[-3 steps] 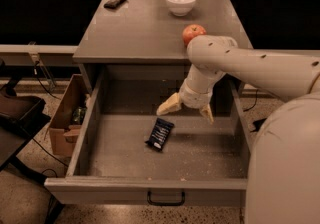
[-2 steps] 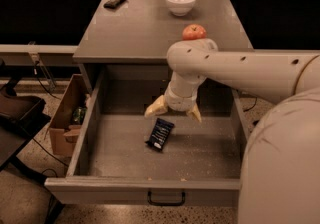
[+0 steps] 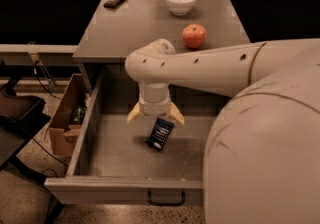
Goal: Pick rxbar blueberry from top drawer and place on counter
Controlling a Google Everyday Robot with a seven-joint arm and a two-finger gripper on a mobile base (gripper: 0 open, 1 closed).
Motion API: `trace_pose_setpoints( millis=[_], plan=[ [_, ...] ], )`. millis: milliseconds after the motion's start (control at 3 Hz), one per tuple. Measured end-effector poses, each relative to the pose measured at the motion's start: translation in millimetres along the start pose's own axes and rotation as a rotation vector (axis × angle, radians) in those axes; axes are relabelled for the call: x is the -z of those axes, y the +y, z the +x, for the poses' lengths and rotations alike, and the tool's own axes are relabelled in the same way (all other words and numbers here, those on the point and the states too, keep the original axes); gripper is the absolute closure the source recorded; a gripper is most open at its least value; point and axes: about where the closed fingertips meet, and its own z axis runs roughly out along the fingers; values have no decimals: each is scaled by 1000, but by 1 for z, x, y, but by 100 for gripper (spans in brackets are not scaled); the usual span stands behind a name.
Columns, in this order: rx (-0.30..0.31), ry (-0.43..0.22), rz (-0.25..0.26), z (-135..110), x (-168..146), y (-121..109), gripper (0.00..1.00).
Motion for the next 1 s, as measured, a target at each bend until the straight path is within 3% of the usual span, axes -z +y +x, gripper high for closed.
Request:
trace_pose_setpoints(
  millis=[333,667,1000],
  plan=[
    [-49,16,5,8,-20,-2,0],
    [-51,17,-2,8,-20,-2,0],
    [-68,33,-63,6,-23,0,0]
  ],
)
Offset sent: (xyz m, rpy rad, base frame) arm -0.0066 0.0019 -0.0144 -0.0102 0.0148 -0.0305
